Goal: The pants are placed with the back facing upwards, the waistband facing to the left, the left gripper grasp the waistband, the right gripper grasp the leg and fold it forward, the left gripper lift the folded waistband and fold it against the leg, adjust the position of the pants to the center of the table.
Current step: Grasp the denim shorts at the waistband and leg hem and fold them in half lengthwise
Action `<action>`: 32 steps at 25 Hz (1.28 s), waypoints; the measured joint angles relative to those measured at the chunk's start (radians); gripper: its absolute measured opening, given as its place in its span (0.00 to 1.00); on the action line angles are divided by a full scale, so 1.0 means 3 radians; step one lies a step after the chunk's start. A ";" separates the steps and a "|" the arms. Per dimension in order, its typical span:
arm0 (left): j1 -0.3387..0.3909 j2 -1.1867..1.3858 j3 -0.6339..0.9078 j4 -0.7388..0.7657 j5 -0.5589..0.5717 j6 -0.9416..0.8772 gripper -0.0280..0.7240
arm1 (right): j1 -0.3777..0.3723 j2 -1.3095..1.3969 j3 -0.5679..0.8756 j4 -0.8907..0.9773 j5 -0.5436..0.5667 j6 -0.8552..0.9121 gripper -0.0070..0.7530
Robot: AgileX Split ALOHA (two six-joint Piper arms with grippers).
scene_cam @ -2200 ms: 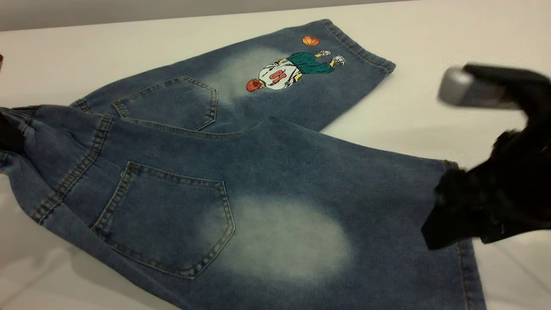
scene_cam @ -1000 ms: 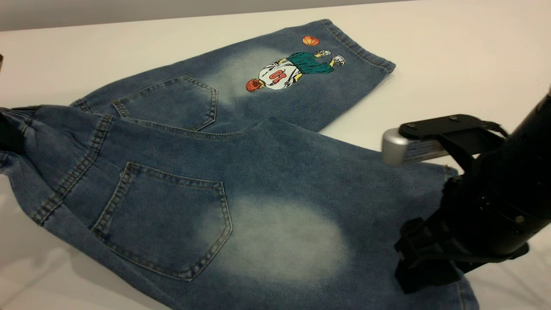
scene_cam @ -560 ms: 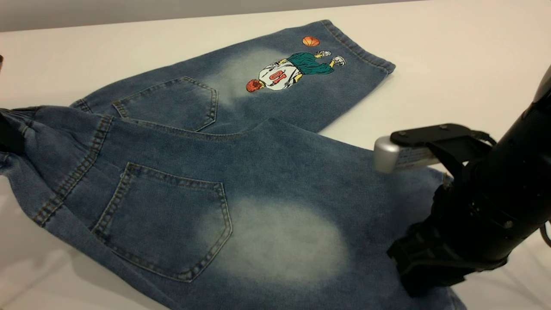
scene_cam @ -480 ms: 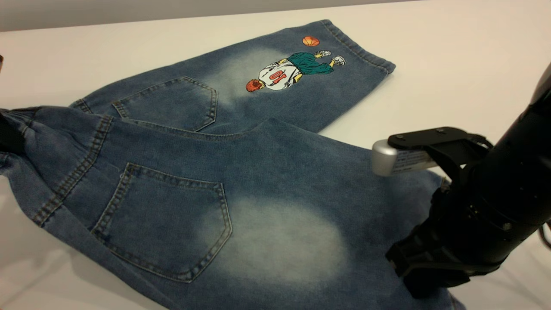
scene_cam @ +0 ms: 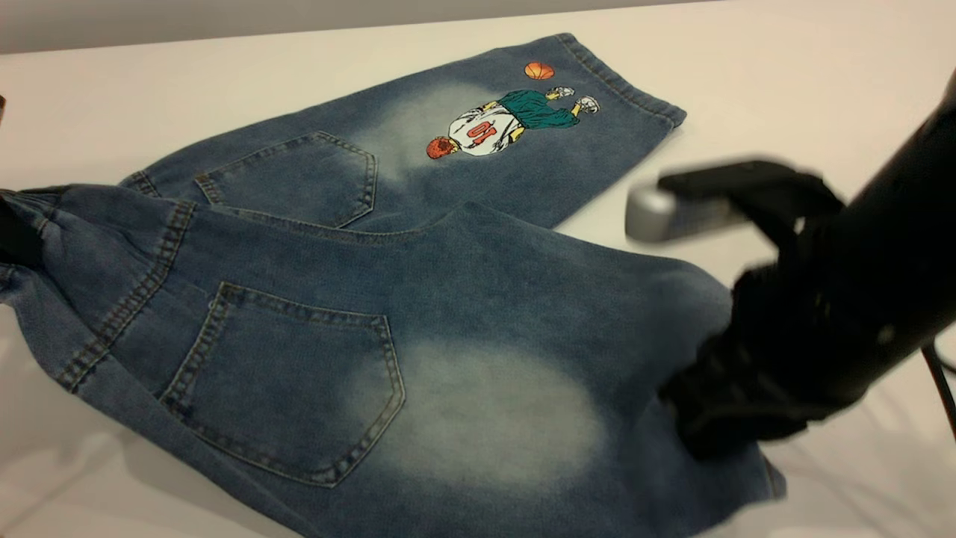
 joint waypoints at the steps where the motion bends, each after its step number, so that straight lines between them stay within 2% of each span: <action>1: 0.0000 0.0000 0.0000 0.0000 0.0006 0.0000 0.20 | 0.0000 -0.0089 0.0000 -0.0059 0.0051 0.0083 0.02; 8: 0.0000 0.0000 0.0000 -0.0304 0.0031 0.0091 0.20 | -0.0018 -0.0402 -0.0164 -0.0655 0.0464 0.0758 0.02; 15: 0.0006 0.0000 0.0000 -0.0934 0.0046 0.0450 0.20 | -0.0331 -0.0395 -0.0764 -0.1187 0.1110 0.1237 0.02; 23: 0.0008 0.0000 0.0000 -0.1879 -0.0006 0.0711 0.20 | -0.0838 -0.0239 -0.1528 -0.1194 0.1774 0.1593 0.02; 32: 0.0008 -0.0003 0.0000 -0.3077 -0.0189 0.0850 0.20 | -0.0909 0.0315 -0.2461 -0.1195 0.2156 0.1948 0.02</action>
